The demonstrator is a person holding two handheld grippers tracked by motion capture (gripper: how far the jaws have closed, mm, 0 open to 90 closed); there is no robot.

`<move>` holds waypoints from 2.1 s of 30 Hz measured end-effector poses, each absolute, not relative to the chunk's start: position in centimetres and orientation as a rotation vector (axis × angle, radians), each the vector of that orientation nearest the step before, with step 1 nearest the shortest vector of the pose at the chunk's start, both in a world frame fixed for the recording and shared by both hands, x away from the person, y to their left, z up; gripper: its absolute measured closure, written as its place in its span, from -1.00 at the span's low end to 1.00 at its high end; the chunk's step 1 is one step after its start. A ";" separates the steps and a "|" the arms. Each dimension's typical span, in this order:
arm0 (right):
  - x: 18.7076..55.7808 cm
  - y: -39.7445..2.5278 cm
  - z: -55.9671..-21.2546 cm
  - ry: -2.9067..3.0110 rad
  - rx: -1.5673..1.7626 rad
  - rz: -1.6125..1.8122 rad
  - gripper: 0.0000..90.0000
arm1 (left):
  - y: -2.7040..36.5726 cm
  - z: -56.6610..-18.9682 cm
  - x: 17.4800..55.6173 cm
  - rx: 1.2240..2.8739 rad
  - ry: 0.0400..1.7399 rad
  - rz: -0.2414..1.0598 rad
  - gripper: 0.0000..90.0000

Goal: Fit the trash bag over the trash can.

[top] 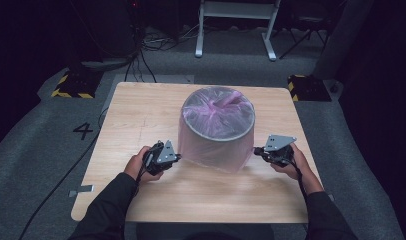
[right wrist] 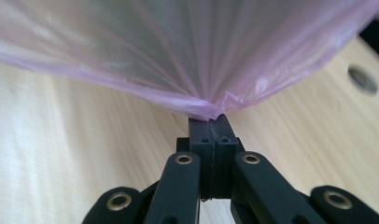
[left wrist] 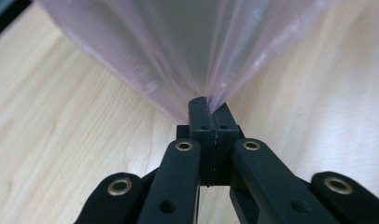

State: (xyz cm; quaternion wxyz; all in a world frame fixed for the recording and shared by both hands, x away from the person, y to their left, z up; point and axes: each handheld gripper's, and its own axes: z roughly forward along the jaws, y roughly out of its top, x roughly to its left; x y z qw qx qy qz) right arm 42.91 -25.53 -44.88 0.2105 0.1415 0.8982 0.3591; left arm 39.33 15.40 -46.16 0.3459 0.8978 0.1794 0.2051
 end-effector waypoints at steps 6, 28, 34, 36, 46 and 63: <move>44.5 -26.0 -46.5 2.543 0.521 0.962 1.00 | 15.9 -47.8 40.8 2.275 0.651 0.509 0.73; 41.5 -31.0 -42.9 2.420 0.701 1.207 -0.54 | 20.2 -49.3 37.5 2.166 0.882 0.409 -0.61; 41.8 -32.4 -42.3 2.356 0.777 1.247 -0.50 | 20.2 -49.7 37.7 2.177 0.887 0.388 -0.61; 41.8 -32.4 -41.1 2.308 0.781 1.298 -0.48 | 20.1 -49.8 37.8 2.186 0.889 0.393 -0.61; 43.0 -29.0 -35.2 2.198 0.681 1.355 -0.46 | 19.8 -50.3 37.9 2.209 0.879 0.395 -0.63; 46.6 -21.8 -30.9 2.220 0.600 1.336 -0.34 | 19.9 -50.4 38.2 2.206 0.903 0.368 -0.71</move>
